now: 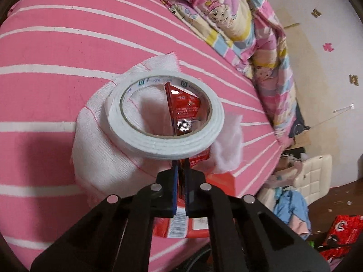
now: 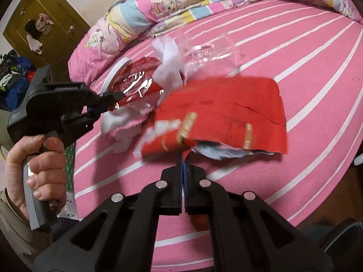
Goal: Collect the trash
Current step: 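Lift the red packet and red wrapper off the bed with both tools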
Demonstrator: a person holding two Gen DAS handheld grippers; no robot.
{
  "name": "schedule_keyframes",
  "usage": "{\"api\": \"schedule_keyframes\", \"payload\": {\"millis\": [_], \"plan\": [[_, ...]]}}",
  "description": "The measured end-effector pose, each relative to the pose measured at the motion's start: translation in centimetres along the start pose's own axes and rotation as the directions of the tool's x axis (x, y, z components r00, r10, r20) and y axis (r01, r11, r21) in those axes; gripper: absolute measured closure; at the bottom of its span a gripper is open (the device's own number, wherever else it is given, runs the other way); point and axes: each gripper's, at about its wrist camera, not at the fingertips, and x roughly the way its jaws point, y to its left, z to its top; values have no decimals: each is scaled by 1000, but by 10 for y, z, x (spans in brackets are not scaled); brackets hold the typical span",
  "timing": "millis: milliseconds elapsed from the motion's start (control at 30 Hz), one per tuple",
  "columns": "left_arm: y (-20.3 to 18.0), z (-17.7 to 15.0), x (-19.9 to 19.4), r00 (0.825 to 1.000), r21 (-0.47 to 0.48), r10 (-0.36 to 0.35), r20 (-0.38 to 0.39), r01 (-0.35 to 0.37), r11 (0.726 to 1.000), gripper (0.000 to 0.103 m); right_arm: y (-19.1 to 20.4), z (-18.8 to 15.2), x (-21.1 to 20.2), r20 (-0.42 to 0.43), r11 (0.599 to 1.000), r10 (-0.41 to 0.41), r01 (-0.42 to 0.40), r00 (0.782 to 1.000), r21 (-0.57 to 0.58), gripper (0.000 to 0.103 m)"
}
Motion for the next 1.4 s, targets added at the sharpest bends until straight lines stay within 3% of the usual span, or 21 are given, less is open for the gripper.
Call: {"api": "schedule_keyframes", "payload": {"millis": [433,533,633,767,1033,1167,1333,1400], "plan": [[-21,-14,-60,995,-46,-101,7,102,994,99,21,26,-62,95,999,23,-18,995,-49,102],[-11,-15,-62,984,-156,-179,-25,173,972,99,24,36,-75,109,998,27,-21,994,-54,102],[-18,-17,-66,992,-106,-127,-22,123,987,99,29,40,-84,117,997,17,-8,993,-76,102],[0,-29,-49,985,-208,-160,-64,144,967,99,32,37,-81,100,996,5,4,995,-89,102],[16,-72,14,979,-238,-123,-165,81,968,99,25,14,-72,58,997,-13,17,998,-74,102],[4,-80,34,969,-223,-140,-203,93,970,99,19,11,-73,61,997,-31,35,998,-65,102],[-32,-78,37,954,-205,-222,-202,180,962,99,9,17,-89,96,997,-52,56,994,-46,102],[-43,-75,29,937,-230,-294,-188,249,941,99,6,20,-97,112,998,-52,56,992,-37,102]]}}
